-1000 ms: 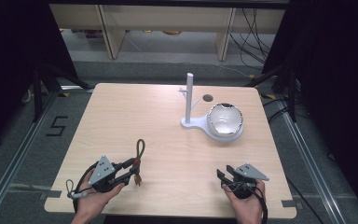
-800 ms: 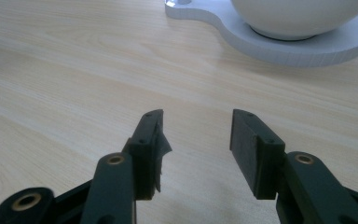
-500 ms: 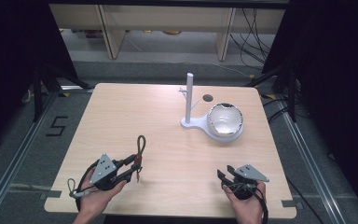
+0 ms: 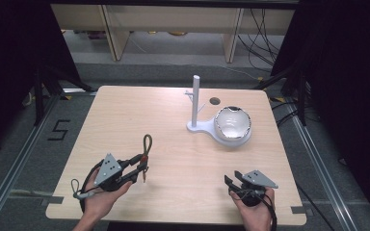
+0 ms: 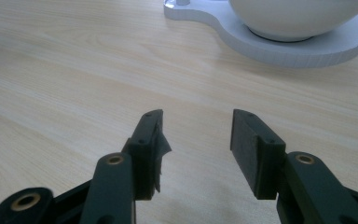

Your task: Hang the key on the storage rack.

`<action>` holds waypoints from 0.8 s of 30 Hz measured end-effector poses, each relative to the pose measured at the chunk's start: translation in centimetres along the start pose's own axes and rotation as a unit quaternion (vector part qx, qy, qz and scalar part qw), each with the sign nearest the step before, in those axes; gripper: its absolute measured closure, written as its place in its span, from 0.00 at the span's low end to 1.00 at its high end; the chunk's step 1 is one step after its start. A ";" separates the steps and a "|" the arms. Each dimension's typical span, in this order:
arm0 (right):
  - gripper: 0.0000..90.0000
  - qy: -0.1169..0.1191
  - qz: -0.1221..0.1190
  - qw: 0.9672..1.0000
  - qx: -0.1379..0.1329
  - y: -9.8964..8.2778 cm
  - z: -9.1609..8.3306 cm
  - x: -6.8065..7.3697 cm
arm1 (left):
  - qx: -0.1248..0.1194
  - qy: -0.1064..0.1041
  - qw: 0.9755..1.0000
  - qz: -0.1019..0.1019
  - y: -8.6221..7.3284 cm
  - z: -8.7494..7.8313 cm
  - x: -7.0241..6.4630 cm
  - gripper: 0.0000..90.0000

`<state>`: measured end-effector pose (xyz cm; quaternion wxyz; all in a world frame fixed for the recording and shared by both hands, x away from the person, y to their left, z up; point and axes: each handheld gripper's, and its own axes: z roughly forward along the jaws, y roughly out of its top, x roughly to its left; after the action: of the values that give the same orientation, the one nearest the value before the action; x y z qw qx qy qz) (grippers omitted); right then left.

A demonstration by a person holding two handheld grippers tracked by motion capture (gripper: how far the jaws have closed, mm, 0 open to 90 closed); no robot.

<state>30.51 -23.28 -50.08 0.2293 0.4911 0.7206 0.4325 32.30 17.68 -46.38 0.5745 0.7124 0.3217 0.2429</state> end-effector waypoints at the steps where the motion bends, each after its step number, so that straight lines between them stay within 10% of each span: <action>1: 0.61 0.000 0.000 1.000 0.000 0.0 0.0 0.0 | 0.000 0.000 1.000 0.000 0.0 0.0 0.0 0.75; 24: 0.60 -0.009 -0.002 1.000 0.000 0.0 -0.1 0.3 | 0.003 0.002 1.000 0.003 0.8 1.5 0.7 0.75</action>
<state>30.34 -23.01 -50.01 0.2366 0.4930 0.7197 0.4278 33.96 17.06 -45.90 0.5710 0.7144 0.3212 0.2458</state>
